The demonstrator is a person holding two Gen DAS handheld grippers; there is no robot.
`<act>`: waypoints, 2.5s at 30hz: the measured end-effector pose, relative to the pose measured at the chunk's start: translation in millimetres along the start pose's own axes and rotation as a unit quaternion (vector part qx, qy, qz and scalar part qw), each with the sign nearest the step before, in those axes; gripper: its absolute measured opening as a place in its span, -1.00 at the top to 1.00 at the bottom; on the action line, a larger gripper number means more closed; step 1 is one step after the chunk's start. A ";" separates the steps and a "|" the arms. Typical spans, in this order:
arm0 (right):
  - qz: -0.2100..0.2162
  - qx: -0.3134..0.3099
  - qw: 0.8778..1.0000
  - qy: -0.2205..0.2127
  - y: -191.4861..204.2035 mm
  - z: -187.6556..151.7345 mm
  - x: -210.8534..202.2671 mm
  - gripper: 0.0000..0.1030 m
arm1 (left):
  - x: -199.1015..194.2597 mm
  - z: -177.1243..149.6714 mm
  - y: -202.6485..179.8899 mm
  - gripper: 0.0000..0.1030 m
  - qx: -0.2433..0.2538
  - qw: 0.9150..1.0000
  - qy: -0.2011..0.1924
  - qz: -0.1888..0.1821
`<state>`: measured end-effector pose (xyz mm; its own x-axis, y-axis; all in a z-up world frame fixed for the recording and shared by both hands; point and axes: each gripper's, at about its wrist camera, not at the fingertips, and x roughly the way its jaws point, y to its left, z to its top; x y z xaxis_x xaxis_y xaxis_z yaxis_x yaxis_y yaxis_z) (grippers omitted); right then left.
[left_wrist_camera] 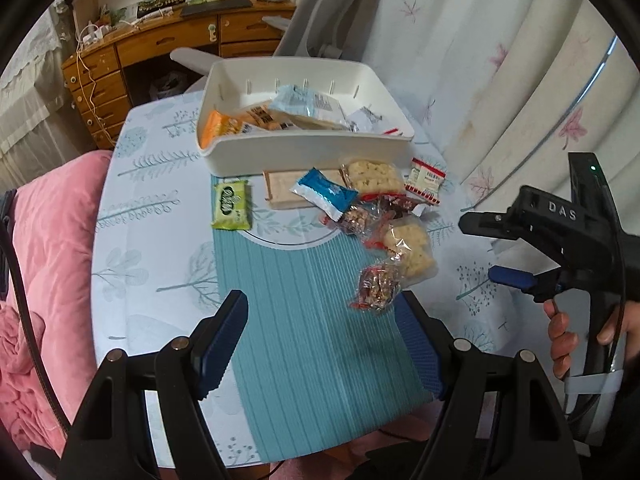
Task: Organize snacks
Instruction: 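Move both grippers back toward the remaining snack bags, then grasp the red-labelled nut bag with the left gripper while the right grasps the puff bag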
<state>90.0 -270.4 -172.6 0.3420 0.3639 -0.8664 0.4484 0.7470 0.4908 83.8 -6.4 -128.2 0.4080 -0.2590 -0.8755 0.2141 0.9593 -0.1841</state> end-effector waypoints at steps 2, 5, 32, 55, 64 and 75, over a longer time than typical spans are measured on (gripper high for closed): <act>0.004 0.013 1.000 0.026 -8.6 8.0 10.9 -0.87 | 10.7 1.6 -7.7 -0.45 -0.005 1.000 0.006 0.009; 0.004 0.033 0.998 0.061 -19.7 21.6 27.4 -0.87 | 24.9 2.6 -18.2 -0.45 -0.015 1.000 0.009 0.017; -0.049 -0.007 0.972 0.232 -22.0 76.7 136.4 -0.66 | 172.6 -1.7 -64.4 -0.45 -0.089 0.987 0.125 0.056; -0.123 -0.082 0.955 0.256 11.4 58.6 158.8 -0.12 | 194.6 11.9 -87.4 0.24 -0.101 0.986 0.134 0.010; -0.126 -0.064 0.950 0.279 0.0 47.6 153.3 -0.05 | 188.6 -12.1 -90.0 0.26 -0.124 0.981 0.146 0.010; -0.119 -0.045 0.952 0.277 -2.3 32.3 137.4 -0.01 | 147.6 -32.8 -38.4 0.26 -0.176 0.976 0.127 0.032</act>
<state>162.6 -240.0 -289.8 -0.2601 0.3967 -0.8803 0.3779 0.8808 0.2852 106.7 -77.8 -265.0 0.1679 -0.2043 -0.9644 -0.1418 0.9631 -0.2287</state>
